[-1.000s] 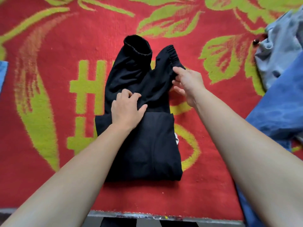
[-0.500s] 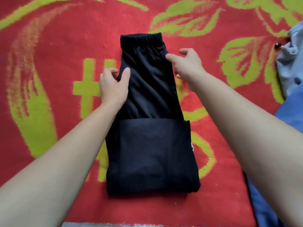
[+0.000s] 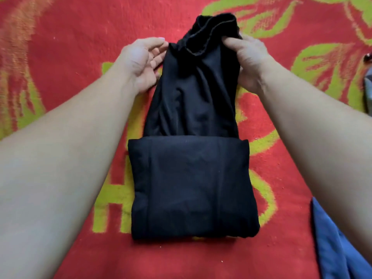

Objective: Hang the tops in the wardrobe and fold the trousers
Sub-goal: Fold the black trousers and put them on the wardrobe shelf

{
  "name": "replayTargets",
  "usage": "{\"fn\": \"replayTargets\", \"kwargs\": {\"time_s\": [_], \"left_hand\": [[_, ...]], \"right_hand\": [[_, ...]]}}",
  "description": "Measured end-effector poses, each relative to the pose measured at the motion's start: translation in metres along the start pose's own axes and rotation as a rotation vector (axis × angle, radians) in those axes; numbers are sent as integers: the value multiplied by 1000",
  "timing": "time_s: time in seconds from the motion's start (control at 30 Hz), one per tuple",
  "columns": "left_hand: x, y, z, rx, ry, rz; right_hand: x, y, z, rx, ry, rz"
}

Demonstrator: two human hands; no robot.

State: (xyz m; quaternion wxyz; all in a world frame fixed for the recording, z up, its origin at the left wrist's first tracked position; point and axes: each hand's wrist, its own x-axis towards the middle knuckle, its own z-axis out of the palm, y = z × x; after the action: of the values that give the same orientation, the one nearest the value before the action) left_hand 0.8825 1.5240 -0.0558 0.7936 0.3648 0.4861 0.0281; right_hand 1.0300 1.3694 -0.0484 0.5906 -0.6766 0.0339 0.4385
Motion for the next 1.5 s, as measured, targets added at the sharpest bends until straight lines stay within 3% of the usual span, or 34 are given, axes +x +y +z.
{"fn": "replayTargets", "kwargs": {"time_s": [0.2, 0.37, 0.47, 0.53, 0.63, 0.7, 0.8, 0.93, 1.03, 1.17, 1.23, 1.37, 1.43, 1.5], "left_hand": [[7, -12, 8, 57, 40, 89], [12, -19, 10, 68, 28, 159], [10, -26, 35, 169, 123, 224], [10, -23, 46, 180, 203, 218], [-6, -8, 45, 223, 139, 161], [-32, 0, 42, 366, 48, 242], [-97, 0, 32, 616, -42, 506], [-180, -49, -7, 1032, 75, 753], [-230, -119, -28, 1316, 67, 803], [-272, -208, -58, 1559, -136, 744], [-277, -225, -67, 1585, -135, 734], [-276, -215, -65, 1422, 69, 779], [-266, -208, -62, 1439, 182, 817], [-257, -206, -61, 1531, 201, 799]], "right_hand": [[8, -9, -5, -128, -97, 64], [17, -3, -5, -179, -37, 54], [17, -1, -4, -177, -74, 55], [13, -2, -9, -156, -113, 71], [-7, -8, -12, -260, -144, -9], [-30, -16, -13, -333, -116, -118], [-96, -23, -15, -449, -95, -376], [-193, 21, -38, -900, -158, -654], [-246, 78, -60, -1156, -155, -690], [-290, 145, -74, -1501, -454, -551], [-298, 155, -79, -1453, -463, -560], [-300, 152, -72, -1062, -207, -689], [-298, 152, -67, -1043, -151, -651], [-296, 157, -67, -1168, -213, -595]]}}
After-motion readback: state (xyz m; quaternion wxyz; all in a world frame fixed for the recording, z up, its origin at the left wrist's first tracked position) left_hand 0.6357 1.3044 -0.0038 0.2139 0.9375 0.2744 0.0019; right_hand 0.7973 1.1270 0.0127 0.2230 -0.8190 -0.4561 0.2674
